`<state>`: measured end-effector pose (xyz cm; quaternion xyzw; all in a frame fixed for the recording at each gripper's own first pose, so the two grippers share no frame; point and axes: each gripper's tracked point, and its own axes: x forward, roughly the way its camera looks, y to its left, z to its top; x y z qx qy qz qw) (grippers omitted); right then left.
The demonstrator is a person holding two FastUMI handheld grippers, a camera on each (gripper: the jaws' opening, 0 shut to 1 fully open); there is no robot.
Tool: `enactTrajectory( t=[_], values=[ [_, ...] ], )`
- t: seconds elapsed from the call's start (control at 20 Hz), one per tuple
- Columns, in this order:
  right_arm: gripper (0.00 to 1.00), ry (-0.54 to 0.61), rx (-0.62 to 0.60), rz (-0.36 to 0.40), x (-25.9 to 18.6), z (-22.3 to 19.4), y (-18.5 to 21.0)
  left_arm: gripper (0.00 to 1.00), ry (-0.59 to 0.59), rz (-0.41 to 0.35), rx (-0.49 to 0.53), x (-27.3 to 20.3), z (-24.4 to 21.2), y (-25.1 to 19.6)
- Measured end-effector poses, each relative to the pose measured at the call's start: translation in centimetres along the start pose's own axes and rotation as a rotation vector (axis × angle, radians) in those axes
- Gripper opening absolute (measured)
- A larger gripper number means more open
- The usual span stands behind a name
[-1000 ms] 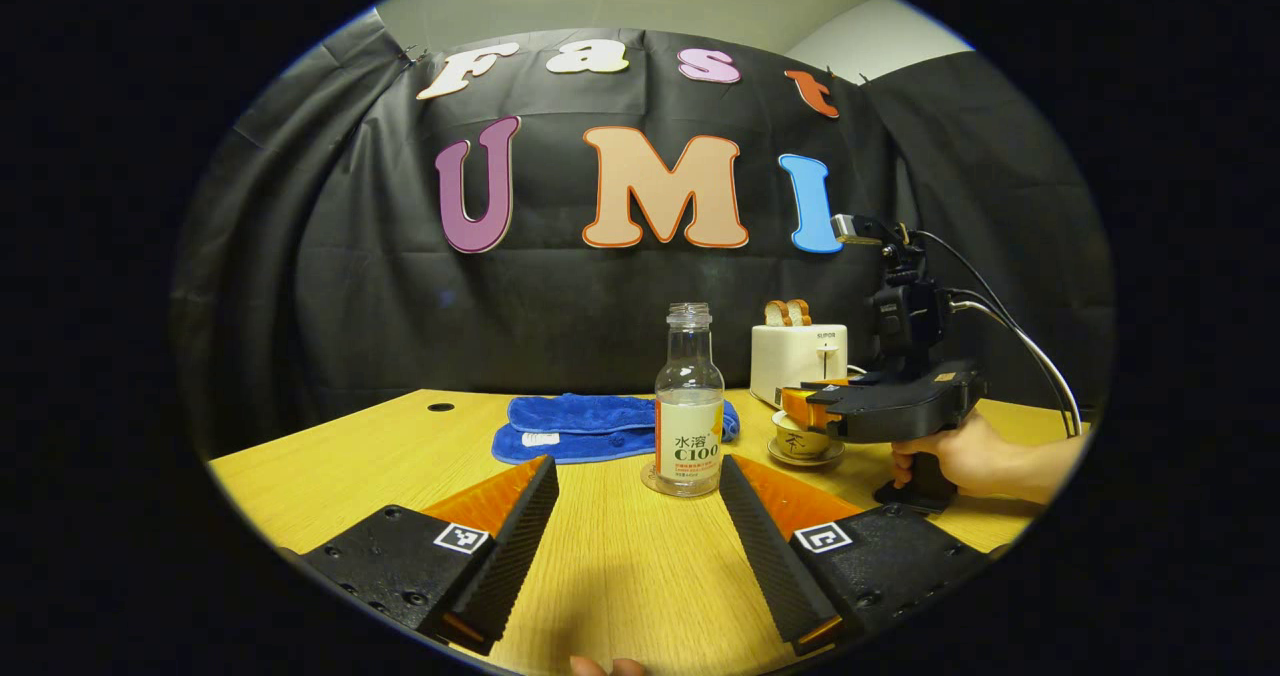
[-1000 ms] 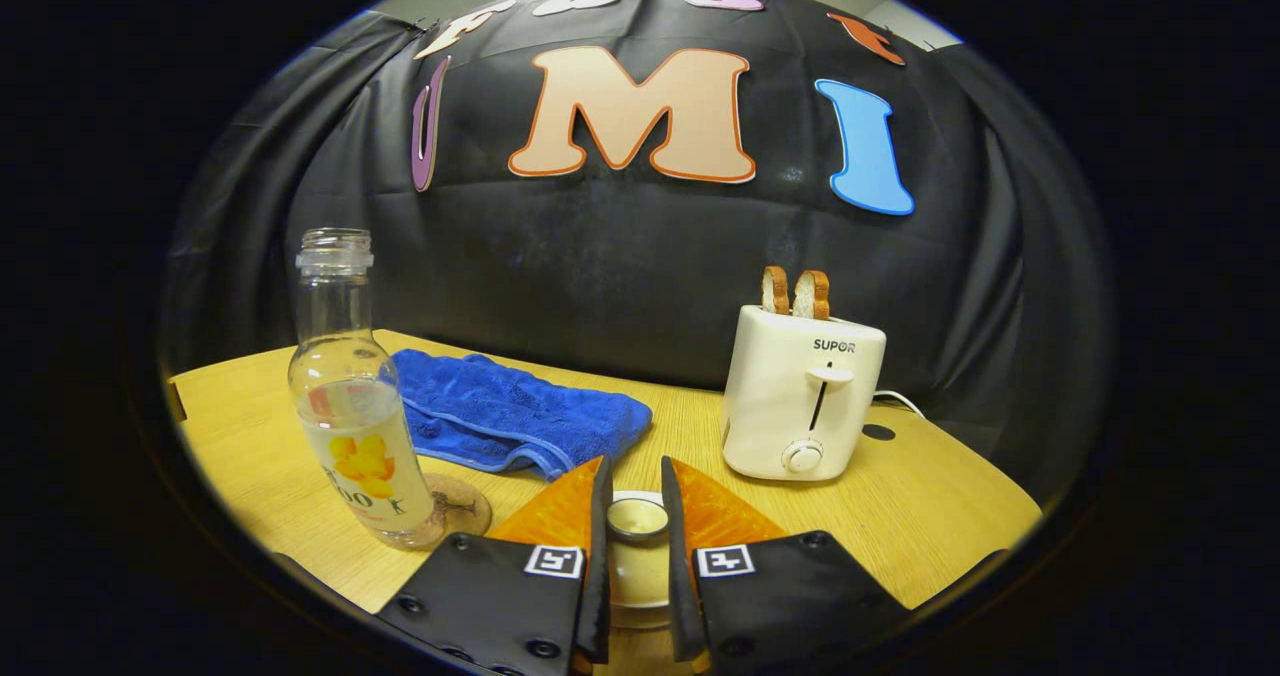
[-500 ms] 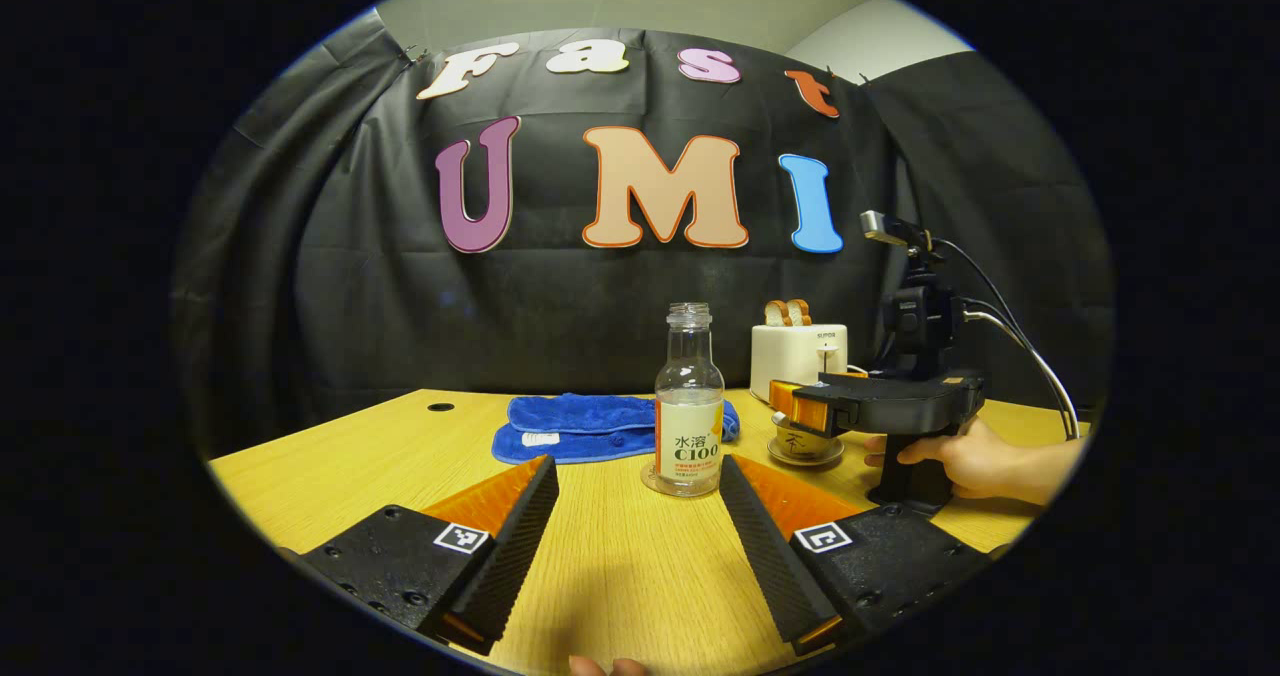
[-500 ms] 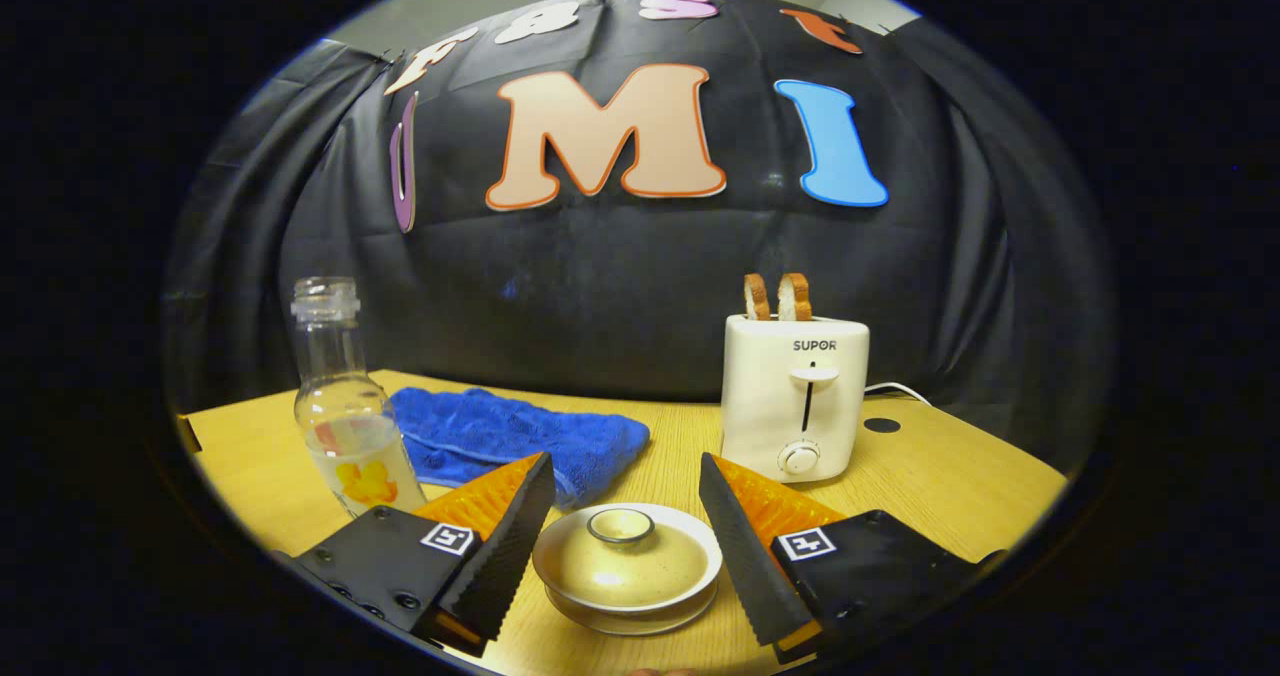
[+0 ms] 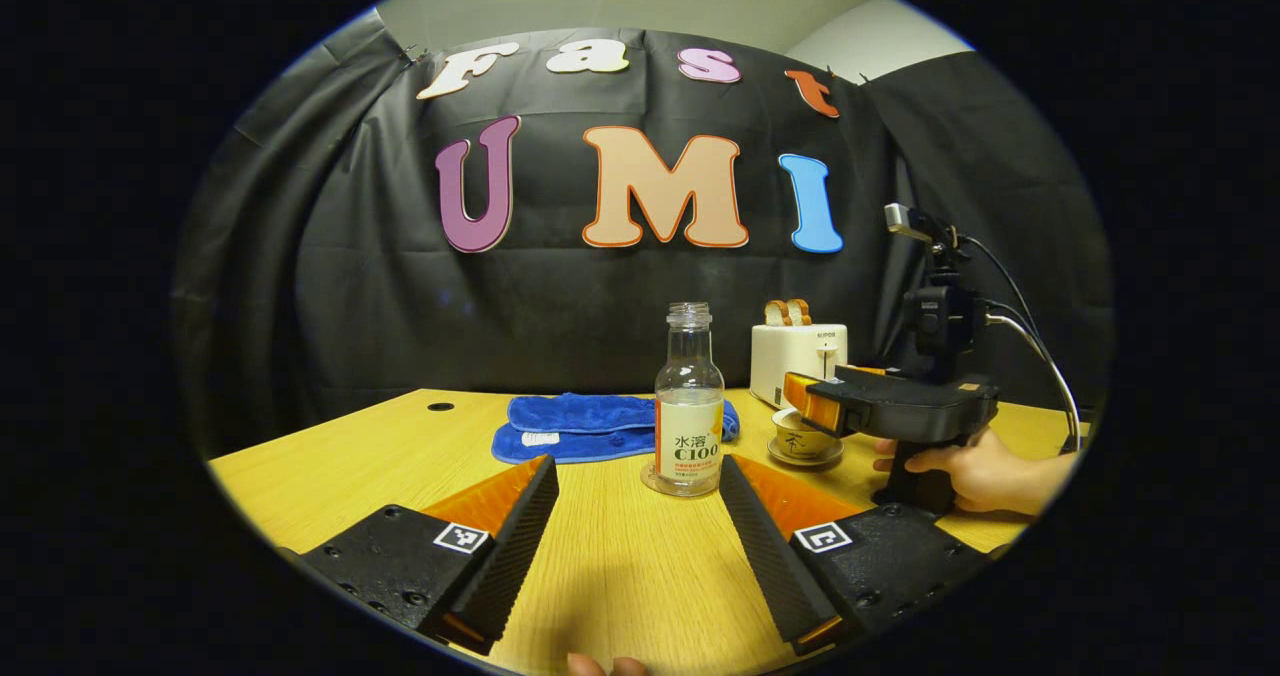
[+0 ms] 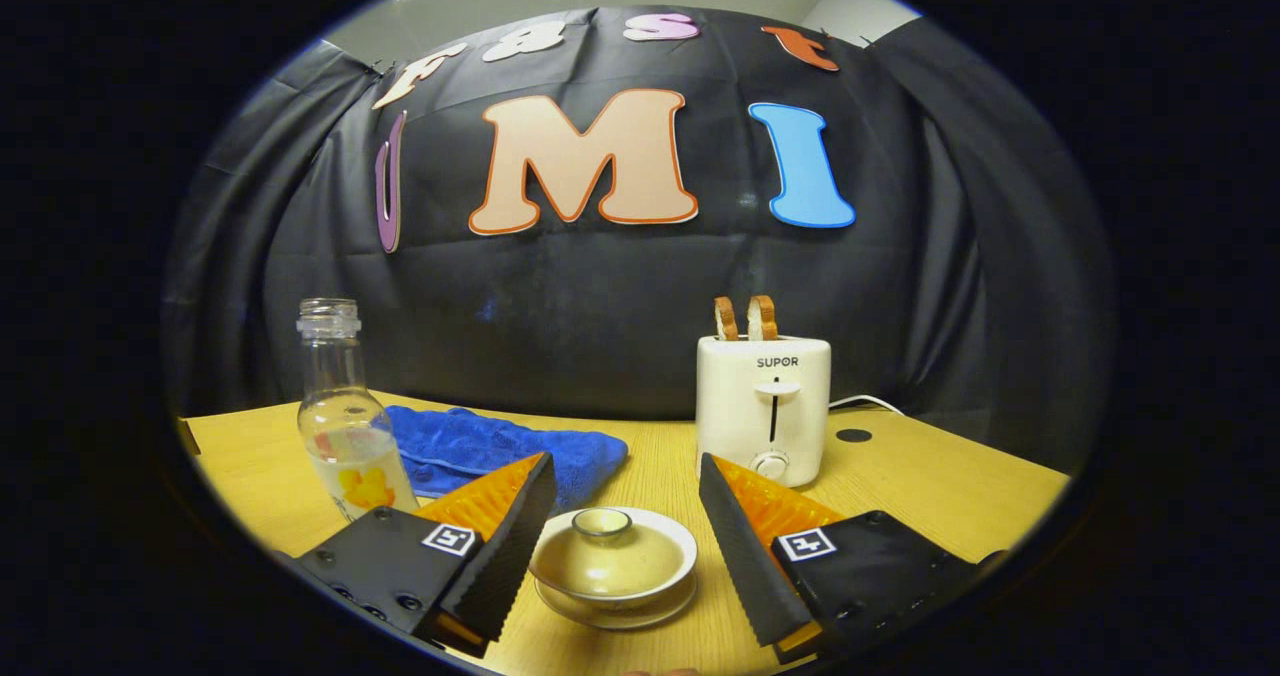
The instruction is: Open the teacup lid with one hand, grasp the water bottle and pour water into the teacup with the other hand; after pouring, place the water bottle on the coaster and then close the teacup lid.
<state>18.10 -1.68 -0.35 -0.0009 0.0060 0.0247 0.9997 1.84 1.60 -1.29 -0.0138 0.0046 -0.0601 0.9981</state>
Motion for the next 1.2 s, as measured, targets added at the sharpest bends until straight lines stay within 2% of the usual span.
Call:
enactTrajectory(
  t=[0.45, 0.65, 1.2],
  values=[
    [0.93, -0.008, 0.005, -0.037, -10.5, 0.5, 0.2, 0.95, 0.002, 0.039, 0.001, 0.0, -0.1, 0.6],
    [0.94, -0.018, 0.006, -0.092, -14.6, 0.8, -0.7, 0.95, 0.003, 0.049, 0.001, 0.3, 0.0, -0.6],
    [0.94, -0.014, 0.004, -0.091, -19.6, 0.8, 0.2, 0.95, 0.004, 0.117, 0.005, -4.3, 0.3, -1.8]
  ],
)
